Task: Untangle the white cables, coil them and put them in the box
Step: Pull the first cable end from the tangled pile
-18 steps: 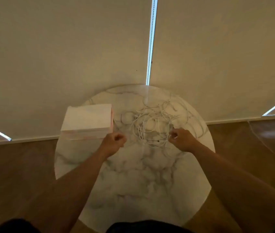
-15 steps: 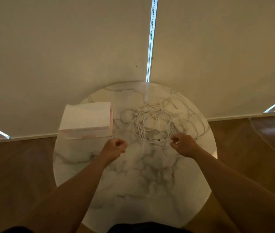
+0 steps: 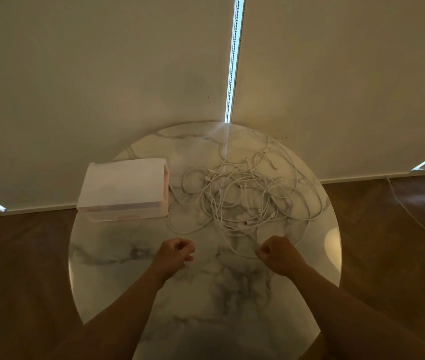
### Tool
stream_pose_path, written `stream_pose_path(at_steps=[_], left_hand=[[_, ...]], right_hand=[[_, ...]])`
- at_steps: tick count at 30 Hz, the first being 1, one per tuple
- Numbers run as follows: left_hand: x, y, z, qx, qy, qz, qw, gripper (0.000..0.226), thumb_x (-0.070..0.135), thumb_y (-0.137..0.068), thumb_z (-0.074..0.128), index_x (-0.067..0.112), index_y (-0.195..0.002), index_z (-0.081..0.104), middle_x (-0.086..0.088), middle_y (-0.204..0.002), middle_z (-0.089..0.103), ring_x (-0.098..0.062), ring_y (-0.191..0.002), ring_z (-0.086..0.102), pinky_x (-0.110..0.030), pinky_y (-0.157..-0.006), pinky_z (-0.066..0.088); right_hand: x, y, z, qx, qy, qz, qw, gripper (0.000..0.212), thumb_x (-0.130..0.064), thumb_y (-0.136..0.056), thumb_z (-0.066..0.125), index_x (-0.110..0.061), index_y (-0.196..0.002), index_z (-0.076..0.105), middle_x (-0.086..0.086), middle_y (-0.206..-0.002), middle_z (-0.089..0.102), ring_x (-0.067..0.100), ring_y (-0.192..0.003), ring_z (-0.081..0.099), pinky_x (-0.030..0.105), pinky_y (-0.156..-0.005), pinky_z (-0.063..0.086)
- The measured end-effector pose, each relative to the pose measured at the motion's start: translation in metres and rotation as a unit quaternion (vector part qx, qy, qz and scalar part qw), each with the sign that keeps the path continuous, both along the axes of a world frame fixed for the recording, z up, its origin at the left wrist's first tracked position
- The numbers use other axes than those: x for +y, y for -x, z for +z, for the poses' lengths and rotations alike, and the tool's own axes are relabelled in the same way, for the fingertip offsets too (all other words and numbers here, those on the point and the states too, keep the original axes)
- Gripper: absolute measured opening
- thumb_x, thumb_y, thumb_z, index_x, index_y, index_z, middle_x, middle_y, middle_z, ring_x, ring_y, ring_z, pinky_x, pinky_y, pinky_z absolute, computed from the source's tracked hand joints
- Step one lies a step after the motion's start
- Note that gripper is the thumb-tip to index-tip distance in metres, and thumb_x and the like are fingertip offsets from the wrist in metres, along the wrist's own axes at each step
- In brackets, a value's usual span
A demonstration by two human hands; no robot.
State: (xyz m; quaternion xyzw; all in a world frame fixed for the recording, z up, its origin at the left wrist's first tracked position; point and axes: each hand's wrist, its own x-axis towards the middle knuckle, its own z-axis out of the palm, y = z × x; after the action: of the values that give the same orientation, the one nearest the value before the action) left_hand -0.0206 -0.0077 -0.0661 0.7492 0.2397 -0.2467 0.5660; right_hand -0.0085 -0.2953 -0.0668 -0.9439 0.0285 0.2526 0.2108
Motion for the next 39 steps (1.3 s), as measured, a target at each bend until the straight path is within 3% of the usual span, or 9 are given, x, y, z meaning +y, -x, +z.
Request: stream_pose_path(at_steps=[5, 8, 12, 17, 21, 26, 30, 34, 39], left_hand=[[-0.003, -0.004, -0.002, 0.000, 0.005, 0.004, 1.000, 0.012, 0.019, -0.092, 0.064, 0.010, -0.098, 0.069, -0.008, -0.099, 0.074, -0.018, -0.078, 0.071, -0.030, -0.066, 0.048], [-0.004, -0.005, -0.003, 0.004, 0.006, 0.004, 1.000, 0.011, 0.019, -0.092, 0.064, 0.011, -0.097, 0.069, -0.007, -0.098, 0.074, -0.019, -0.080, 0.072, -0.031, -0.067, 0.049], [-0.004, -0.006, -0.005, 0.002, 0.003, 0.007, 1.000, 0.011, 0.019, -0.092, 0.064, 0.011, -0.097, 0.070, -0.005, -0.096, 0.075, -0.020, -0.082, 0.072, -0.031, -0.067, 0.050], [-0.006, -0.008, -0.002, -0.005, 0.013, 0.015, 1.000, 0.012, 0.020, -0.093, 0.064, 0.012, -0.098, 0.070, -0.004, -0.096, 0.075, -0.019, -0.082, 0.072, -0.031, -0.068, 0.051], [-0.012, -0.011, 0.008, -0.017, 0.027, 0.017, 0.999, 0.013, 0.019, -0.093, 0.063, 0.011, -0.100, 0.070, -0.003, -0.097, 0.075, -0.017, -0.082, 0.072, -0.031, -0.070, 0.051], [-0.021, -0.019, 0.027, -0.037, 0.034, -0.006, 0.999, 0.014, 0.021, -0.094, 0.061, 0.014, -0.102, 0.069, -0.001, -0.098, 0.075, -0.016, -0.085, 0.072, -0.032, -0.073, 0.053], [-0.024, -0.023, 0.041, -0.056, 0.038, -0.015, 0.998, 0.015, 0.019, -0.094, 0.061, 0.011, -0.104, 0.069, -0.002, -0.098, 0.074, -0.019, -0.086, 0.072, -0.032, -0.071, 0.052], [-0.028, -0.025, 0.055, -0.090, 0.059, 0.005, 0.994, 0.013, 0.018, -0.094, 0.061, 0.011, -0.101, 0.070, -0.005, -0.099, 0.075, -0.020, -0.087, 0.072, -0.031, -0.070, 0.051], [-0.036, -0.019, 0.076, -0.142, 0.126, 0.060, 0.980, 0.022, 0.020, -0.099, 0.053, 0.013, -0.097, 0.073, -0.003, -0.099, 0.076, -0.023, -0.092, 0.070, -0.036, -0.077, 0.050]], right_hand=[[0.009, -0.023, -0.008, 0.009, 0.008, -0.045, 0.999, 0.027, -0.036, -0.084, 0.064, -0.018, -0.064, 0.061, 0.003, -0.074, 0.056, 0.023, -0.079, 0.062, 0.028, -0.069, 0.043], [0.012, -0.045, -0.013, -0.005, -0.026, -0.174, 0.984, 0.029, -0.031, -0.086, 0.060, -0.009, -0.068, 0.059, 0.012, -0.073, 0.059, 0.026, -0.079, 0.062, 0.025, -0.068, 0.039], [0.012, -0.070, -0.023, 0.028, -0.084, -0.350, 0.933, 0.043, -0.040, -0.085, 0.068, 0.001, -0.099, 0.071, 0.019, -0.100, 0.071, 0.034, -0.098, 0.067, 0.034, -0.081, 0.051], [0.016, -0.077, -0.027, 0.090, -0.226, -0.471, 0.848, 0.007, -0.011, -0.083, 0.064, -0.008, -0.081, 0.059, 0.015, -0.086, 0.063, 0.025, -0.067, 0.058, 0.033, -0.061, 0.052], [0.027, -0.068, -0.007, 0.008, -0.255, -0.495, 0.830, 0.023, -0.009, -0.090, 0.060, -0.007, -0.067, 0.060, 0.015, -0.072, 0.067, 0.025, -0.064, 0.063, 0.036, -0.066, 0.055], [0.041, -0.040, 0.047, -0.203, -0.171, -0.380, 0.886, 0.012, -0.024, -0.086, 0.071, -0.014, -0.082, 0.067, 0.003, -0.083, 0.068, 0.019, -0.078, 0.063, 0.028, -0.073, 0.047], [0.046, -0.023, 0.086, -0.296, -0.248, -0.289, 0.876, 0.020, -0.018, -0.087, 0.071, -0.008, -0.074, 0.059, 0.000, -0.065, 0.061, 0.005, -0.055, 0.051, 0.017, -0.057, 0.041], [0.058, -0.019, 0.105, -0.277, -0.360, -0.187, 0.871, 0.012, -0.008, -0.093, 0.063, -0.005, -0.081, 0.061, 0.003, -0.065, 0.070, 0.014, -0.057, 0.065, 0.025, -0.060, 0.054], [0.081, -0.001, 0.099, -0.261, -0.345, -0.126, 0.893, 0.009, -0.014, -0.092, 0.066, -0.014, -0.090, 0.075, 0.001, -0.060, 0.063, 0.009, -0.051, 0.054, 0.026, -0.054, 0.052]])
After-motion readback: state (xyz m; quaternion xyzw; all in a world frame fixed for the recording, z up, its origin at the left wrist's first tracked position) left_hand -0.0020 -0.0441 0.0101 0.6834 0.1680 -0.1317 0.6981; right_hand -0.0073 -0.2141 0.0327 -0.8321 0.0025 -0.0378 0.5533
